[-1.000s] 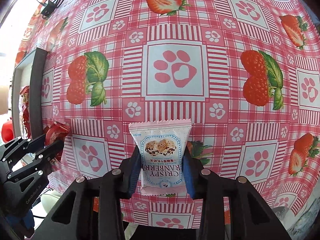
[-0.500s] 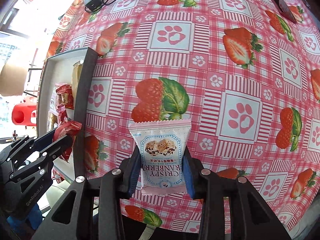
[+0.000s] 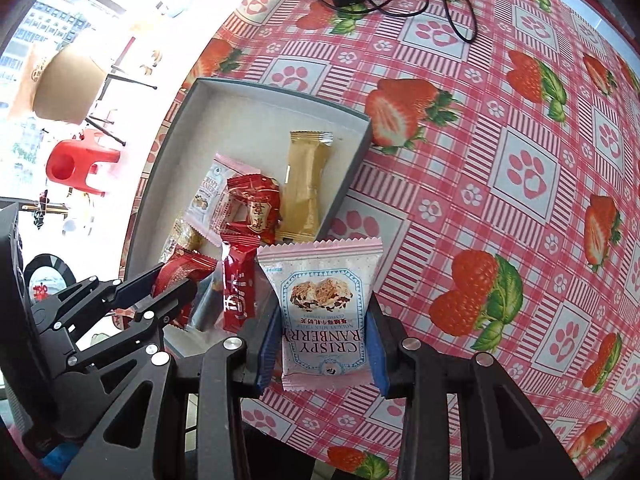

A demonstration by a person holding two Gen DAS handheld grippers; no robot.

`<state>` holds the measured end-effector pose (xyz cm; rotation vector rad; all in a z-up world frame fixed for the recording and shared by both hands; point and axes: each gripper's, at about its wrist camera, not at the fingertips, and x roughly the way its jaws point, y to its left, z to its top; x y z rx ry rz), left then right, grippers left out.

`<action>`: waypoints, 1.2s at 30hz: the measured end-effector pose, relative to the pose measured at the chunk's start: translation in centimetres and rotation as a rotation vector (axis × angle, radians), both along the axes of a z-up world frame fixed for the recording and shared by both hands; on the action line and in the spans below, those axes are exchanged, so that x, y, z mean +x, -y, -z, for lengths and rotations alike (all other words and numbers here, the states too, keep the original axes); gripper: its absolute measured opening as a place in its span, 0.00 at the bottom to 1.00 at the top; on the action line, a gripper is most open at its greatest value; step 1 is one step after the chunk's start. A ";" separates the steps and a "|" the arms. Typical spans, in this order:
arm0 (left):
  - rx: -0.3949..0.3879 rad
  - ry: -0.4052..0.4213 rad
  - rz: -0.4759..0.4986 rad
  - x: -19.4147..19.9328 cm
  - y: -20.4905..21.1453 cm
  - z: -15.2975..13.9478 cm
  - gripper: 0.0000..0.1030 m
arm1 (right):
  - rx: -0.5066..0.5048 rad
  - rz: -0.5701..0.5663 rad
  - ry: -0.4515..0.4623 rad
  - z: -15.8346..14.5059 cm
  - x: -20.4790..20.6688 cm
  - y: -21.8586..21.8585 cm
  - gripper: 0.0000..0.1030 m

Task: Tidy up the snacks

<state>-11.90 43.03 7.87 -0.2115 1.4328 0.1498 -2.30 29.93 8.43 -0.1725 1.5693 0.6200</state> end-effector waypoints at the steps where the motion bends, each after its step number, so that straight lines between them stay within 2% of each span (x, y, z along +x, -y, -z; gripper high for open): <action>1: 0.001 -0.005 -0.008 -0.2 -0.4 0.2 0.28 | 0.002 -0.011 -0.001 0.0 0.0 -0.8 0.38; 9: -0.005 -0.045 -0.048 -1.0 -2.4 1.6 0.28 | 0.005 -0.064 -0.016 0.6 -0.1 -5.8 0.39; 12: -0.011 -0.051 -0.053 -1.2 -2.8 1.9 0.32 | -0.003 -0.070 -0.024 0.9 0.0 -6.9 0.39; 13: -0.012 -0.052 -0.053 -1.2 -2.9 2.0 0.41 | -0.006 -0.071 -0.026 1.0 0.0 -7.1 0.39; 14: -0.011 -0.051 -0.056 -1.3 -3.0 2.0 0.56 | -0.009 -0.072 -0.028 1.1 0.0 -7.3 0.40; 16: -0.005 -0.032 -0.067 -1.5 -3.1 1.7 0.77 | -0.012 -0.074 -0.038 1.3 -0.1 -7.5 0.41; 17: -0.003 -0.019 -0.071 -1.6 -3.2 1.5 0.79 | -0.014 -0.073 -0.038 1.3 -0.1 -7.5 0.44; 19: -0.021 -0.015 -0.072 -1.7 -3.4 1.4 0.79 | -0.023 -0.077 -0.034 1.4 -0.3 -7.5 0.56; 20: -0.030 -0.023 -0.076 -1.7 -3.5 1.5 0.80 | -0.029 -0.079 -0.028 1.3 -0.4 -7.5 0.68; 21: -0.032 -0.034 -0.082 -1.7 -3.6 1.6 0.80 | -0.036 -0.080 -0.018 1.2 -0.5 -7.5 0.75; 24: 0.026 -0.056 -0.092 -1.9 -3.8 1.7 0.81 | -0.059 -0.096 0.001 0.9 -0.9 -7.5 0.76; 25: 0.049 -0.056 -0.095 -1.9 -3.9 1.6 0.82 | -0.072 -0.101 0.009 0.8 -1.1 -7.5 0.81; 26: 0.070 -0.055 -0.104 -2.0 -4.0 1.5 0.82 | -0.083 -0.104 0.022 0.7 -1.2 -7.3 0.94; 27: 0.095 -0.060 -0.116 -2.1 -4.2 1.4 0.83 | -0.088 -0.106 0.038 0.3 -1.4 -7.2 1.00; 30: 0.140 -0.082 -0.137 -2.2 -4.7 1.3 0.84 | -0.117 -0.121 0.097 -0.8 -2.2 -6.8 1.00; 33: 0.088 -0.068 -0.153 -2.6 -5.4 1.0 0.84 | -0.137 -0.139 0.143 -1.3 -2.9 -6.7 1.00; 36: 0.099 -0.093 -0.144 -2.6 -5.4 1.1 0.84 | -0.131 -0.132 0.146 -1.6 -3.2 -6.4 1.00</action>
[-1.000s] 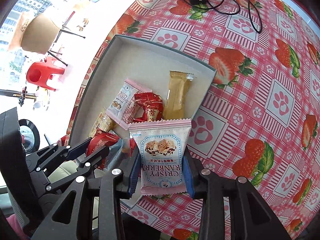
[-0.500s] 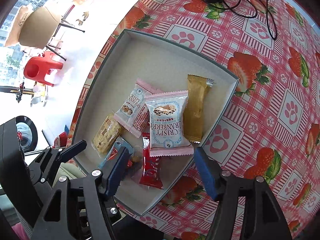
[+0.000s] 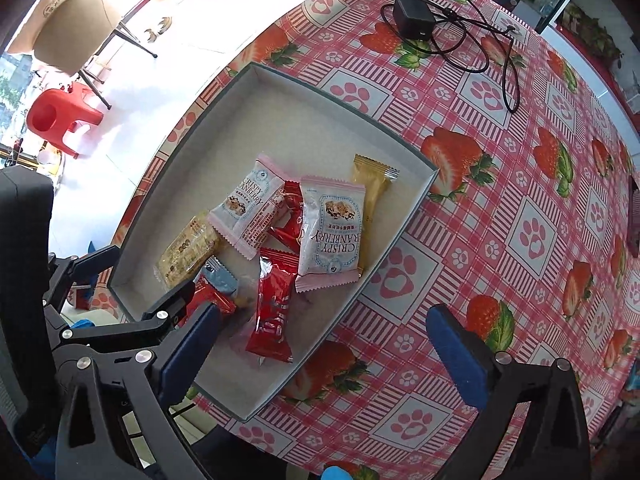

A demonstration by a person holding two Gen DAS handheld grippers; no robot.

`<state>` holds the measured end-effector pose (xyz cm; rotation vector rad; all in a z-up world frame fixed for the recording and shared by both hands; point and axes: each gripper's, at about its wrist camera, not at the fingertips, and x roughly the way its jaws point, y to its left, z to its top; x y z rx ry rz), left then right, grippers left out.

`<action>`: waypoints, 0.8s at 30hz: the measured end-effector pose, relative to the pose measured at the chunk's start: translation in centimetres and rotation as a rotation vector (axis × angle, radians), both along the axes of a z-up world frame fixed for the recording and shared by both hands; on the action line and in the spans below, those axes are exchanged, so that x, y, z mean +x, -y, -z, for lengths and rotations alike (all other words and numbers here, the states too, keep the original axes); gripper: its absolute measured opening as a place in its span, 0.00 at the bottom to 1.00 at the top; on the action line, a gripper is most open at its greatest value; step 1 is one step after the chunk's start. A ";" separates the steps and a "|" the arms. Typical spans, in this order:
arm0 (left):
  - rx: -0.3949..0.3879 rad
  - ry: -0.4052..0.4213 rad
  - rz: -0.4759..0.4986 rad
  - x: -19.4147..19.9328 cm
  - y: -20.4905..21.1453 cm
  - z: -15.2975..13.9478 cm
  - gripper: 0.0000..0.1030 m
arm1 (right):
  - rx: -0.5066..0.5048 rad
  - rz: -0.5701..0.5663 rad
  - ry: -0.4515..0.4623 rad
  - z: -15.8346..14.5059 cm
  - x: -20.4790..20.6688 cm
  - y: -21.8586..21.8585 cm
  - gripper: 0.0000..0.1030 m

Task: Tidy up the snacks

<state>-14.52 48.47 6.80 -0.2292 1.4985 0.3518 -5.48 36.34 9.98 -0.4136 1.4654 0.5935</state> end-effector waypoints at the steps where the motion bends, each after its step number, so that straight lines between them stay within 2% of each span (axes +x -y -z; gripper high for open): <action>1: 0.009 -0.010 0.008 -0.1 0.1 0.0 0.84 | 0.002 0.001 -0.006 0.0 -0.1 0.0 1.00; 6: 0.033 -0.026 0.037 -0.1 0.8 0.1 0.84 | -0.007 -0.011 -0.003 0.1 -0.3 0.0 1.00; 24: 0.035 -0.025 0.048 0.6 2.2 -0.4 0.84 | -0.010 -0.011 -0.006 0.0 -0.3 0.2 1.00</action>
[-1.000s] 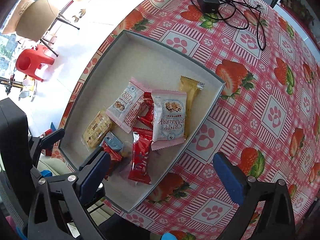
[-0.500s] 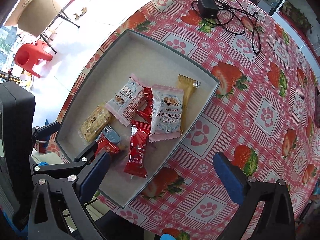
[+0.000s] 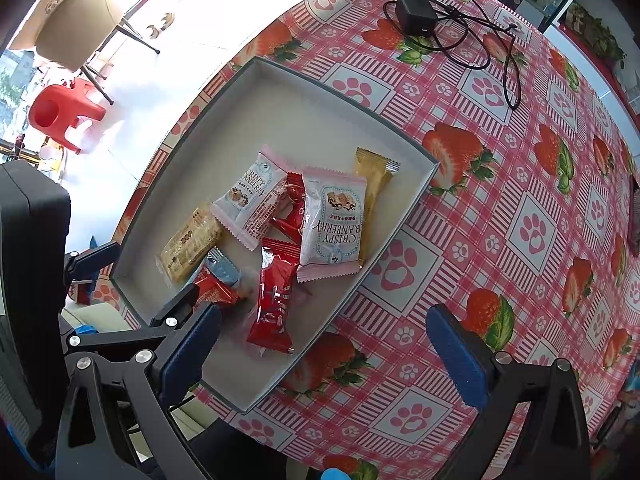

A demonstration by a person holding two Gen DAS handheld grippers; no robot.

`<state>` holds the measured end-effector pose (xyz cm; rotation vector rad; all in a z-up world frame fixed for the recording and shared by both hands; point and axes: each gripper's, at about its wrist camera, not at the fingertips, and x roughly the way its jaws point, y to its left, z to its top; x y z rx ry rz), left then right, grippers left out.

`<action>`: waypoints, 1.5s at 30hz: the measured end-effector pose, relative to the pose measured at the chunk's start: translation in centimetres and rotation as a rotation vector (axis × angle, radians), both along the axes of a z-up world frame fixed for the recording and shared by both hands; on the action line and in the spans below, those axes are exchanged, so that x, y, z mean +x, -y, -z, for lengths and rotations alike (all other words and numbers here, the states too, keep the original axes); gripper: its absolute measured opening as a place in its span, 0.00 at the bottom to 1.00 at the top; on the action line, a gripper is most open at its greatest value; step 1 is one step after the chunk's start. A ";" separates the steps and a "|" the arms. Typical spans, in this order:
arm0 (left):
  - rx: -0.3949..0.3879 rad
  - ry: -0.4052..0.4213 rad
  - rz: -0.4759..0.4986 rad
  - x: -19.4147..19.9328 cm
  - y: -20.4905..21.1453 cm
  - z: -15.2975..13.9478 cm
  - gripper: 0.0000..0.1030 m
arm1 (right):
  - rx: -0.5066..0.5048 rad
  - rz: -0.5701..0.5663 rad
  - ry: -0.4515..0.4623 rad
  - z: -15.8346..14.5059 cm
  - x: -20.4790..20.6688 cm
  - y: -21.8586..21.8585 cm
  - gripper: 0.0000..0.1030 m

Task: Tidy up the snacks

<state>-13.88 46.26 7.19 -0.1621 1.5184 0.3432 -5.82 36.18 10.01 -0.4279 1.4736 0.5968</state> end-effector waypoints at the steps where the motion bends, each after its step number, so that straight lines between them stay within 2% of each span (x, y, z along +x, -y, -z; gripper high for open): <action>1: -0.002 -0.002 0.000 0.0 0.0 0.0 0.84 | 0.000 -0.001 0.000 0.0 0.0 0.0 1.00; 45: 0.008 -0.025 0.022 -0.3 1.6 0.2 0.84 | -0.008 -0.021 -0.019 0.5 0.2 -0.4 1.00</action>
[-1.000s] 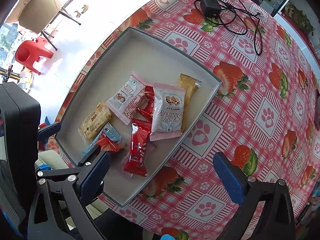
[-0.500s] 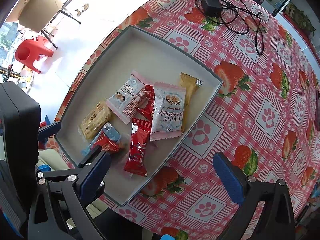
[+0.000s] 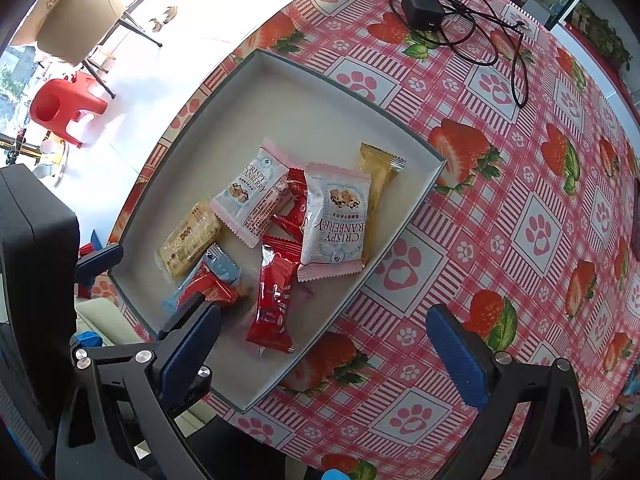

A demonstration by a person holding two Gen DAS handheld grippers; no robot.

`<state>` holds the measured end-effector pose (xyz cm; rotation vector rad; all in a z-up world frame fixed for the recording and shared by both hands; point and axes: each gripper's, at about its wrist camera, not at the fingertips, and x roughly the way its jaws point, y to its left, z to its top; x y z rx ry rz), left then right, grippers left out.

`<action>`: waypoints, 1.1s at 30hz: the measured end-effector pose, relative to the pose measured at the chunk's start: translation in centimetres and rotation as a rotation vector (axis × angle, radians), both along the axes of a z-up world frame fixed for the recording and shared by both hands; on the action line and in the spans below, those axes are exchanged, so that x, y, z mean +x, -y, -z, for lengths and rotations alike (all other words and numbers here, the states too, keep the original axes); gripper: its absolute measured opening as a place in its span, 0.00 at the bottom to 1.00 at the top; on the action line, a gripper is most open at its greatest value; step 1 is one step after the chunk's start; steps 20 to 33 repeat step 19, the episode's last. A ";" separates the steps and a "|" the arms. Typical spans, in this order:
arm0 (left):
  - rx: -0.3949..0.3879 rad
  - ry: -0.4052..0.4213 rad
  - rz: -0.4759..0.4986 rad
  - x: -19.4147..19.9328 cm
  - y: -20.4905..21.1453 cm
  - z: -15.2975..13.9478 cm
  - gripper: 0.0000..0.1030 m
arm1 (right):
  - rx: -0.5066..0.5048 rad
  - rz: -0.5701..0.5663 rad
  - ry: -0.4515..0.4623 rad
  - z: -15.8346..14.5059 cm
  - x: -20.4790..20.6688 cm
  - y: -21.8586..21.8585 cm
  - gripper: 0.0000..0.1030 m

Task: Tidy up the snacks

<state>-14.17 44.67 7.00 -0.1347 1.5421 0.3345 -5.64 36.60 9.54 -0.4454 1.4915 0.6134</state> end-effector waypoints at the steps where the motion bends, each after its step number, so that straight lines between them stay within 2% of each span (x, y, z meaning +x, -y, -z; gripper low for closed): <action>1: -0.001 0.000 0.000 0.0 0.0 0.0 0.84 | 0.000 0.000 -0.001 0.0 0.0 0.0 1.00; 11: -0.007 -0.004 -0.010 -0.2 -0.2 0.0 0.84 | 0.000 0.000 -0.006 0.1 -0.1 0.0 1.00; 16: -0.012 0.039 -0.008 -0.7 -0.5 -0.6 0.84 | 0.004 -0.002 -0.010 0.1 -0.2 -0.1 1.00; 33: -0.009 0.019 -0.002 -0.7 -0.6 -0.5 0.84 | 0.008 -0.004 -0.012 0.0 -0.3 -0.2 1.00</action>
